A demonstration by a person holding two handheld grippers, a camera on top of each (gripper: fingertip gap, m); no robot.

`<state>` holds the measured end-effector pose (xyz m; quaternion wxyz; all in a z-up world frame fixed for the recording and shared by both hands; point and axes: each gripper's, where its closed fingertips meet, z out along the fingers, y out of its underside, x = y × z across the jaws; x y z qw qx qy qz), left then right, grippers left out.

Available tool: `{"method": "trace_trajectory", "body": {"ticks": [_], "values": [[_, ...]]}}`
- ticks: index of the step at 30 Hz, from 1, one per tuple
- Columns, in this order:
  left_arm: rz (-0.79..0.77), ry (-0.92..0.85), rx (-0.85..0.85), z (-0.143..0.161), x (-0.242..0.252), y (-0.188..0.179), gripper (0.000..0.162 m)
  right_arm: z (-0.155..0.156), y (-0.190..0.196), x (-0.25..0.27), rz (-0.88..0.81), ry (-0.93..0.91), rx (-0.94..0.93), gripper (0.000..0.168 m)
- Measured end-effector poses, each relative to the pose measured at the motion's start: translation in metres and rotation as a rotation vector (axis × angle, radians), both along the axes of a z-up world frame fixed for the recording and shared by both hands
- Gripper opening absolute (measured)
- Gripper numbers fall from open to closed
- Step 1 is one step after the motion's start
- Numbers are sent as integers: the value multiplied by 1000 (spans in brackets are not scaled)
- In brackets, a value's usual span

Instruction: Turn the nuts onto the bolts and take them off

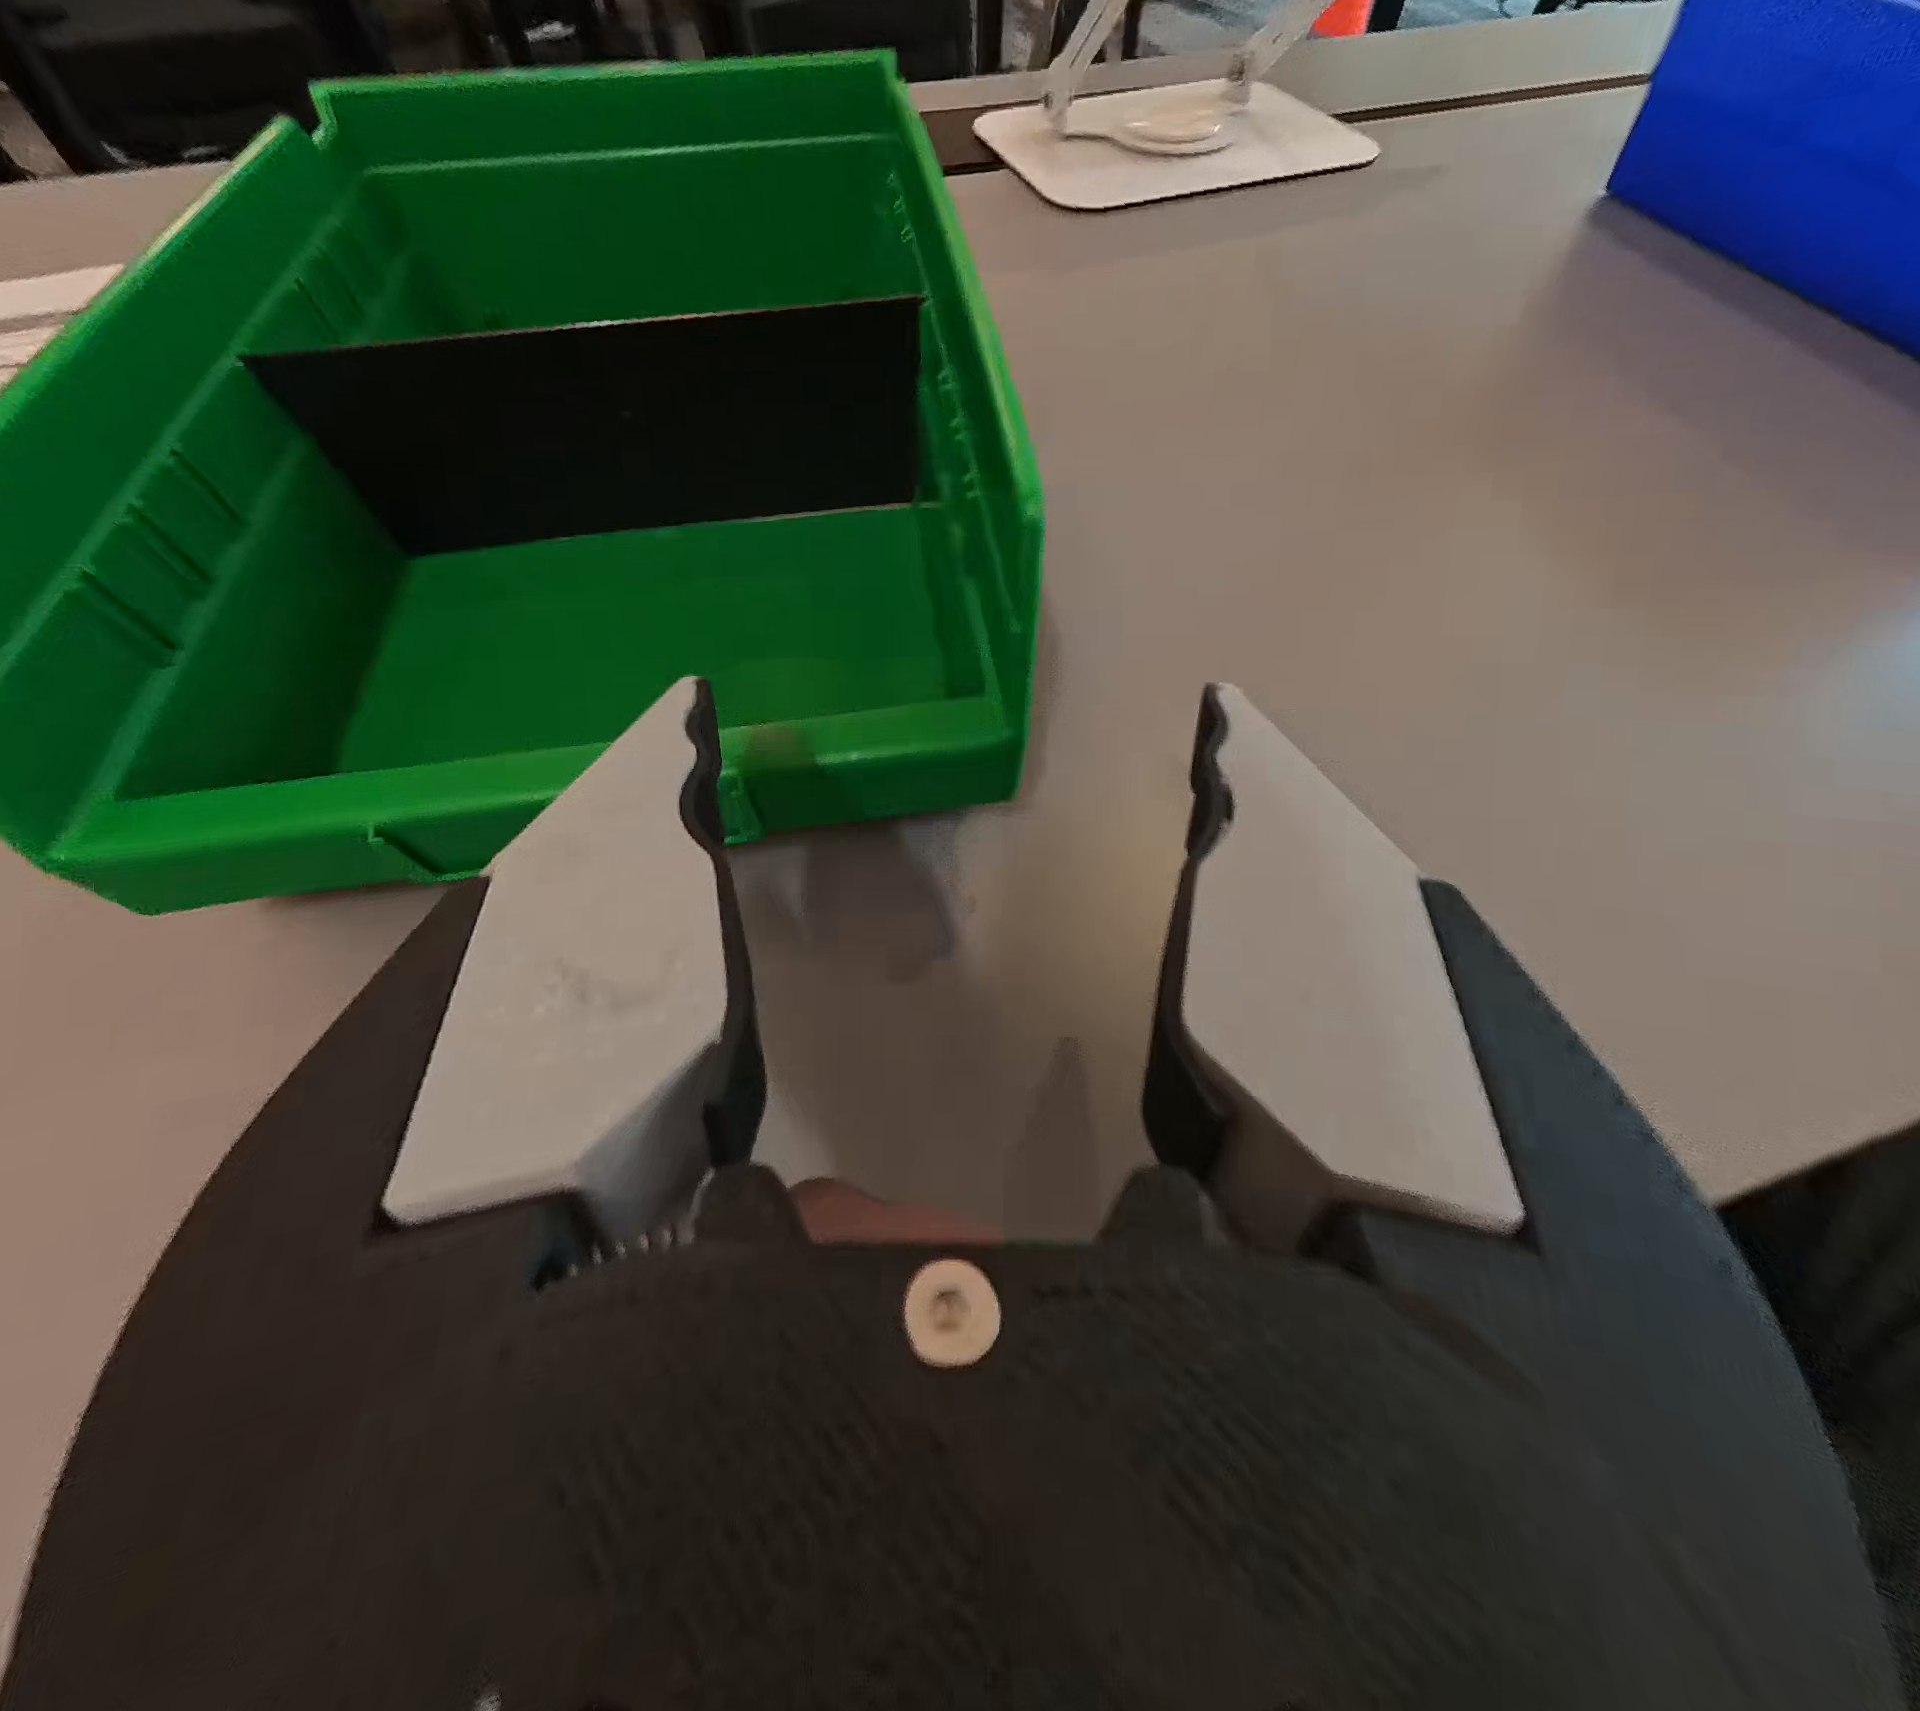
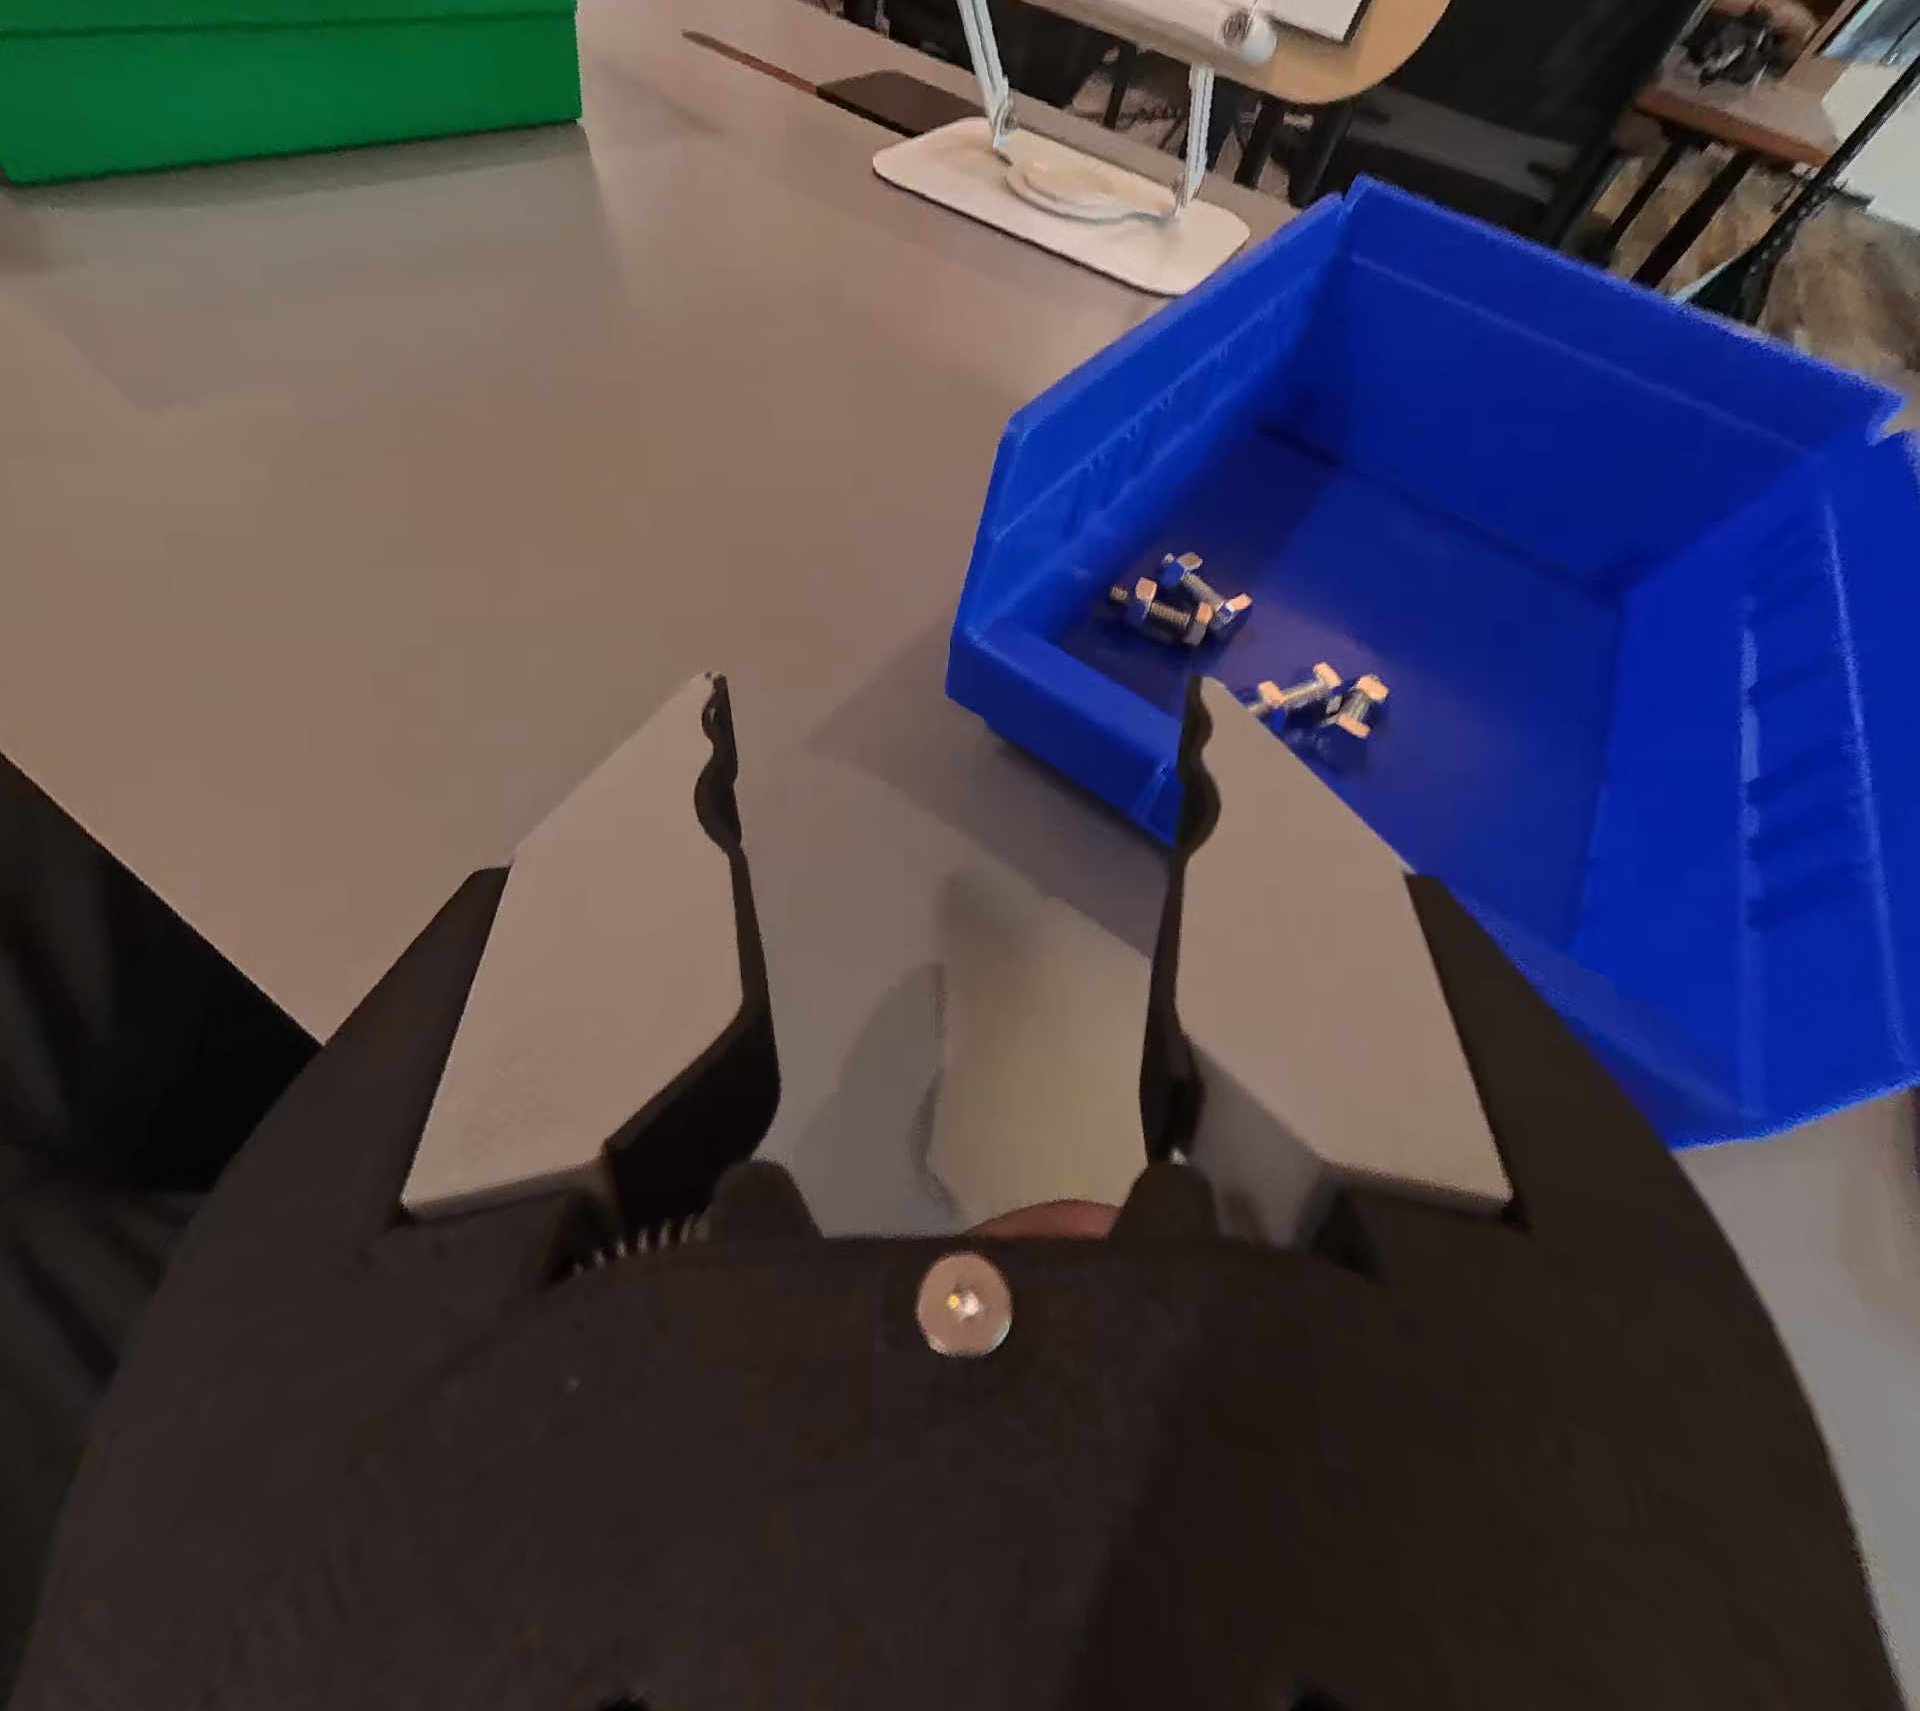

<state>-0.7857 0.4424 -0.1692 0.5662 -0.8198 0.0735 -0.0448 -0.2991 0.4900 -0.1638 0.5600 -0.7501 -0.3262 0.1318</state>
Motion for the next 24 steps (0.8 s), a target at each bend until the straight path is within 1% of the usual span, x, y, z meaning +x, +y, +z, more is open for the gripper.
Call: {"method": "trace_trajectory", "body": {"ticks": [3,8,9,10,11,12,13,14,16,18,20,23,24], "values": [[22,5,-45,-12,-7,19,86,-11,12,-3,-32,-44,-42,86],[-14,41,-91,-22,7,49,58,-26,48,-18,-105,-154,-72,87],[4,76,-106,-25,7,54,55,-29,57,-20,-128,-177,-74,84],[28,133,-94,-23,3,60,47,-31,65,-21,-151,-203,-76,75],[39,177,-80,-20,2,64,41,-32,72,-20,-177,-228,-75,58],[32,201,-81,-18,5,66,10,-34,75,-22,-168,-239,-86,42],[61,236,-83,-17,1,69,2,-37,74,-28,-139,-219,-125,25],[61,257,-84,-17,-2,70,2,-38,73,-30,-142,-201,-155,16],[48,171,-63,-12,-4,70,1,-38,72,-26,-164,-238,-131,13],[60,101,-4,3,-14,63,0,-37,62,-27,-148,-269,-92,12],[58,15,52,24,-22,53,0,-36,45,-40,-79,-260,-75,14],[77,-127,177,70,-30,39,0,-36,22,-74,18,-247,-75,16],[83,-126,201,83,-31,36,0,-36,17,-89,39,-247,-73,17]]}}
